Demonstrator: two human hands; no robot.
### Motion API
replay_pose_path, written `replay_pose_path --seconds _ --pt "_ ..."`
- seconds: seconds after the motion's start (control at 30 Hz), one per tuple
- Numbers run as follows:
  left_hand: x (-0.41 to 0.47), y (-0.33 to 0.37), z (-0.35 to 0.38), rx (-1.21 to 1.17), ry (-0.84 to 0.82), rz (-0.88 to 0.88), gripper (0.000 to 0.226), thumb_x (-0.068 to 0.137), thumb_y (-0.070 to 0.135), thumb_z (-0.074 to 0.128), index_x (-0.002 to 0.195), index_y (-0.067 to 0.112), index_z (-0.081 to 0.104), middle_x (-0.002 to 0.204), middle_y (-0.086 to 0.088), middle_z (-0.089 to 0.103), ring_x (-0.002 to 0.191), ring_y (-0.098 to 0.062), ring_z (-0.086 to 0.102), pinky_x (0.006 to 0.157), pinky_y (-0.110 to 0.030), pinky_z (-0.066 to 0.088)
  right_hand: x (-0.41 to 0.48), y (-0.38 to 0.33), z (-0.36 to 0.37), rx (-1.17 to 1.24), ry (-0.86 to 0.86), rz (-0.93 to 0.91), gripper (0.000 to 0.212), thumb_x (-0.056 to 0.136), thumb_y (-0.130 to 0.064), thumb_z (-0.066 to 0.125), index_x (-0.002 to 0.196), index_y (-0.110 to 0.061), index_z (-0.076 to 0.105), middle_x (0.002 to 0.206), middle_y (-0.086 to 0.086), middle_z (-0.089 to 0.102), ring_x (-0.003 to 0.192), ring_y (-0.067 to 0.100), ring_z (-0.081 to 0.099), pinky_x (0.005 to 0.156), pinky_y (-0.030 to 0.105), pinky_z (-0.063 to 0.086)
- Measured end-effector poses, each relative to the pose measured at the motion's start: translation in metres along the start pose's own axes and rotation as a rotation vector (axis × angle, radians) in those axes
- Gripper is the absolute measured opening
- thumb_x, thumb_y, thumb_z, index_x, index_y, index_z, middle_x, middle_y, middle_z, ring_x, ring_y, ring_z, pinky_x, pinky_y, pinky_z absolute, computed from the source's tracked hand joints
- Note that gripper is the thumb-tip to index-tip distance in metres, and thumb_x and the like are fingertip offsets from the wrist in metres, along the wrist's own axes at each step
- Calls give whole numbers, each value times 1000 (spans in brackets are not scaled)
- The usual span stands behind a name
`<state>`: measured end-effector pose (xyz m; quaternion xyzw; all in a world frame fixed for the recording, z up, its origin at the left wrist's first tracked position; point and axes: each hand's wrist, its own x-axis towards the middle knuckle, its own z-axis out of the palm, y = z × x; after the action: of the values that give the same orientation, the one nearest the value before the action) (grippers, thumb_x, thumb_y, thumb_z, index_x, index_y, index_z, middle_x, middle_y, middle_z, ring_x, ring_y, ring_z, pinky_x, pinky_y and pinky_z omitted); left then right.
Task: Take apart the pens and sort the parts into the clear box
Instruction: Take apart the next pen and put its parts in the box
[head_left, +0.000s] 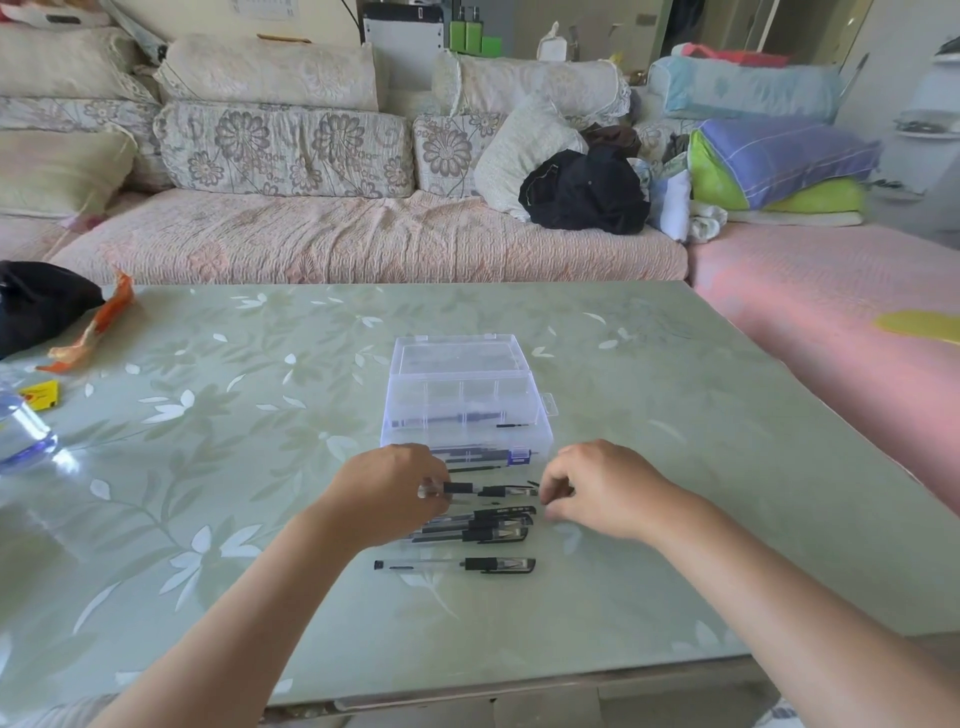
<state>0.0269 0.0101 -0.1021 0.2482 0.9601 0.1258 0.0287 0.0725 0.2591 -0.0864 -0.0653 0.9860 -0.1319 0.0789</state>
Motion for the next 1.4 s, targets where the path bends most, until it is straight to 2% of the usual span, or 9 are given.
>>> replay_pose_path --seconds 0.23,0.37,0.47,0.67,0.8,0.9,1.03,1.23,1.4 --pt "2 -4 -6 -74 -23 -19 19 84 42 66 102 36 67 97 20 61 73 2 50 58 -14 34 8 -1 -11 -3 20 -28 13 79 -41 71 92 -38 70 89 -21 65 81 -3 56 64 15 38" --pt "4 -8 -14 -107 31 -46 18 85 43 66 102 35 67 96 20 61 83 -4 52 62 -16 37 24 -9 -27 -9 148 -27 11 89 -35 62 96 -37 69 101 -20 67 93 5 59 73 24 43" --pt "5 -13 -20 -144 47 -63 12 86 44 65 95 37 67 93 21 62 76 -1 53 58 -16 35 45 -20 -33 -72 212 -37 18 94 -30 55 102 -35 70 110 -17 67 101 11 59 75 26 41" --pt "8 -23 -25 -221 70 -96 9 87 45 64 87 36 67 90 19 64 63 4 51 55 -19 37 79 -29 -29 -217 105 -40 25 97 -26 53 115 -34 68 118 -14 67 111 14 58 83 28 44" --pt "13 -28 -25 -280 75 -112 8 88 38 64 83 33 67 88 16 66 48 3 46 50 -19 32 96 -32 -27 -330 85 -50 26 92 -19 58 108 -35 70 112 -13 69 107 15 60 78 27 45" --pt "15 -30 -24 -297 77 -103 8 89 35 63 87 30 69 89 14 67 50 1 45 51 -19 34 102 -34 -23 -397 53 -53 28 87 -14 63 106 -33 70 110 -11 68 104 16 61 74 26 43" --pt "17 -33 -24 -280 74 -92 9 90 34 62 90 29 70 92 13 68 57 -1 48 53 -20 35 105 -34 -17 -435 21 -51 28 85 -13 64 105 -32 70 111 -9 68 105 19 61 77 28 47" --pt "18 -34 -23 -265 69 -101 11 90 39 61 92 31 69 95 13 67 65 -5 53 57 -24 41 111 -30 -15 -463 12 -23 28 71 -7 60 83 -27 75 91 -8 72 88 20 65 64 27 47" --pt "15 -31 -28 -272 106 -101 16 90 53 54 95 40 62 83 11 65 59 -4 49 54 -24 38 107 -30 -18 -433 -18 -79 17 81 -13 62 83 -26 72 91 -6 69 87 20 63 66 28 45"
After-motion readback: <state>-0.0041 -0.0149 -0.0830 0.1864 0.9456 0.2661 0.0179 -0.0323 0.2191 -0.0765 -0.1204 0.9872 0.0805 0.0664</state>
